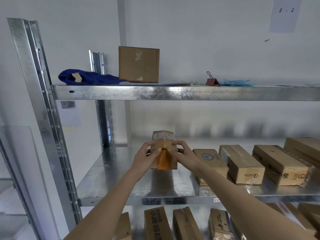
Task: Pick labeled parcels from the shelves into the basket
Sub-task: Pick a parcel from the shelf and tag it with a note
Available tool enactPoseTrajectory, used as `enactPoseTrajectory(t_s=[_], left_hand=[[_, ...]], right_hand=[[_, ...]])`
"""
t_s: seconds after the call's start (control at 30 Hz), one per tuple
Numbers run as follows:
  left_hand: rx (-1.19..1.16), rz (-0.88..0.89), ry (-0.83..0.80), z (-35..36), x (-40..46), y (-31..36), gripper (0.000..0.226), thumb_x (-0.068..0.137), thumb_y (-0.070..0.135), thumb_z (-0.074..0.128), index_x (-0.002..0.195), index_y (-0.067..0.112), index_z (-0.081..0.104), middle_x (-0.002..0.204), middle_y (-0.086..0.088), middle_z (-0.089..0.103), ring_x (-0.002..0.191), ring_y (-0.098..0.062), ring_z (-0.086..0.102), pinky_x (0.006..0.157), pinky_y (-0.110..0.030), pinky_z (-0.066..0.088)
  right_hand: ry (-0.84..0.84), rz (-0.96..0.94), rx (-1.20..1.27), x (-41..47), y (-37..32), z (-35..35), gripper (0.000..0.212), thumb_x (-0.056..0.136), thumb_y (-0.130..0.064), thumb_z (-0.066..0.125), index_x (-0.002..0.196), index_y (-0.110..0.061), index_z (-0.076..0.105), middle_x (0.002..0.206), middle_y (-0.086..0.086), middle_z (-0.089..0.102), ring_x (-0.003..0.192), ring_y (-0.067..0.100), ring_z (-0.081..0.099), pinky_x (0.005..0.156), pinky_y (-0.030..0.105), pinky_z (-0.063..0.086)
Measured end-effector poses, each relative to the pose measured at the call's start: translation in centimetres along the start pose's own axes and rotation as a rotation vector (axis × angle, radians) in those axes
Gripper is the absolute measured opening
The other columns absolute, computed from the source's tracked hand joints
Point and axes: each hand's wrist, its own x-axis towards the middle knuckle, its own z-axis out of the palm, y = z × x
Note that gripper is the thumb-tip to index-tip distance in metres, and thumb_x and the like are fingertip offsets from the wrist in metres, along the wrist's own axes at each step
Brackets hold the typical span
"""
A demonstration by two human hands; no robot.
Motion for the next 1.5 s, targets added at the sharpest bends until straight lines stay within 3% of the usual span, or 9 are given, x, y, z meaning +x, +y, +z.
enactPoseTrajectory(t_s=[0.07, 0.2, 0.43, 0.7, 0.87, 1.03, 1.17, 1.3, 1.5], left_hand=[[-0.005, -0.003, 0.005, 0.2, -0.2, -0.5, 0.037, 0.086, 0.063, 0.060, 0.118, 0.045, 0.054, 0.127, 0.006, 0.060, 0.113, -0.016, 0.060, 0.093, -0.036, 0.055], [0.052, -0.026, 0.023, 0.4, -0.3, -1.5, 0.042, 0.091, 0.045, 0.065, 0.130, 0.030, 0.057, 0.131, 0.005, 0.058, 0.114, -0.014, 0.057, 0.096, -0.031, 0.051], [0.099, -0.088, -0.042, 0.5, -0.6, -3.1, 0.057, 0.090, 0.038, 0.069, 0.143, 0.026, 0.049, 0.142, 0.001, 0.053, 0.124, -0.017, 0.053, 0.103, -0.042, 0.050], [0.162, -0.121, -0.060, 0.9, -0.1, -3.7, 0.059, 0.093, 0.040, 0.063, 0.147, 0.026, 0.044, 0.147, -0.001, 0.048, 0.129, -0.021, 0.050, 0.104, -0.045, 0.048], [0.192, -0.112, -0.020, 0.7, 0.1, -2.7, 0.060, 0.092, 0.045, 0.064, 0.146, 0.029, 0.045, 0.151, 0.001, 0.043, 0.131, -0.021, 0.046, 0.106, -0.037, 0.043], [0.276, 0.036, 0.015, 1.1, 1.6, 0.8, 0.050, 0.093, 0.041, 0.064, 0.140, 0.030, 0.052, 0.143, 0.001, 0.050, 0.116, -0.011, 0.047, 0.089, -0.019, 0.041], [0.293, 0.099, 0.002, 3.3, 2.6, 3.1, 0.052, 0.091, 0.043, 0.065, 0.140, 0.029, 0.053, 0.142, 0.004, 0.051, 0.127, -0.013, 0.048, 0.103, -0.025, 0.038], [0.309, 0.123, -0.077, 7.3, 2.8, 4.7, 0.053, 0.091, 0.044, 0.064, 0.141, 0.029, 0.052, 0.136, 0.004, 0.055, 0.121, -0.012, 0.052, 0.098, -0.026, 0.041], [0.293, 0.068, -0.210, 13.7, 2.1, 5.1, 0.057, 0.093, 0.045, 0.063, 0.145, 0.028, 0.047, 0.147, 0.000, 0.047, 0.128, -0.019, 0.049, 0.100, -0.028, 0.041]], right_hand=[[-0.005, 0.006, -0.003, -0.1, 0.5, 0.1, 0.045, 0.090, -0.059, 0.066, 0.124, -0.034, 0.050, 0.132, 0.001, 0.059, 0.117, 0.016, 0.060, 0.099, 0.036, 0.054], [-0.016, 0.001, -0.044, -0.2, 1.4, 0.5, 0.035, 0.098, -0.038, 0.066, 0.126, -0.027, 0.050, 0.139, 0.000, 0.053, 0.118, 0.017, 0.059, 0.086, 0.025, 0.054], [-0.054, 0.001, -0.180, 0.1, 3.6, 1.0, 0.053, 0.099, -0.035, 0.066, 0.148, -0.029, 0.047, 0.148, -0.001, 0.052, 0.135, 0.023, 0.050, 0.112, 0.044, 0.046], [-0.036, 0.075, -0.237, 0.4, 3.6, 1.5, 0.056, 0.104, -0.033, 0.057, 0.156, -0.025, 0.039, 0.156, 0.003, 0.044, 0.139, 0.023, 0.045, 0.105, 0.030, 0.042], [-0.032, 0.060, -0.296, 0.2, 2.9, 1.0, 0.062, 0.101, -0.047, 0.058, 0.156, -0.031, 0.035, 0.160, 0.002, 0.040, 0.142, 0.026, 0.043, 0.112, 0.039, 0.041], [0.059, -0.054, -0.389, 0.1, 0.6, -2.3, 0.063, 0.099, -0.048, 0.059, 0.156, -0.031, 0.037, 0.161, -0.001, 0.037, 0.143, 0.026, 0.042, 0.112, 0.040, 0.041], [0.131, -0.086, -0.474, -0.1, -0.7, -6.3, 0.057, 0.102, -0.040, 0.058, 0.154, -0.025, 0.041, 0.159, 0.000, 0.040, 0.145, 0.024, 0.039, 0.117, 0.038, 0.035], [0.159, -0.056, -0.521, -0.9, -0.5, -10.9, 0.055, 0.102, -0.035, 0.060, 0.152, -0.019, 0.044, 0.157, 0.005, 0.042, 0.145, 0.026, 0.040, 0.114, 0.041, 0.039], [0.144, 0.101, -0.604, -2.8, 1.7, -16.8, 0.059, 0.097, -0.049, 0.061, 0.151, -0.031, 0.045, 0.150, 0.008, 0.051, 0.137, 0.027, 0.049, 0.113, 0.039, 0.041]])
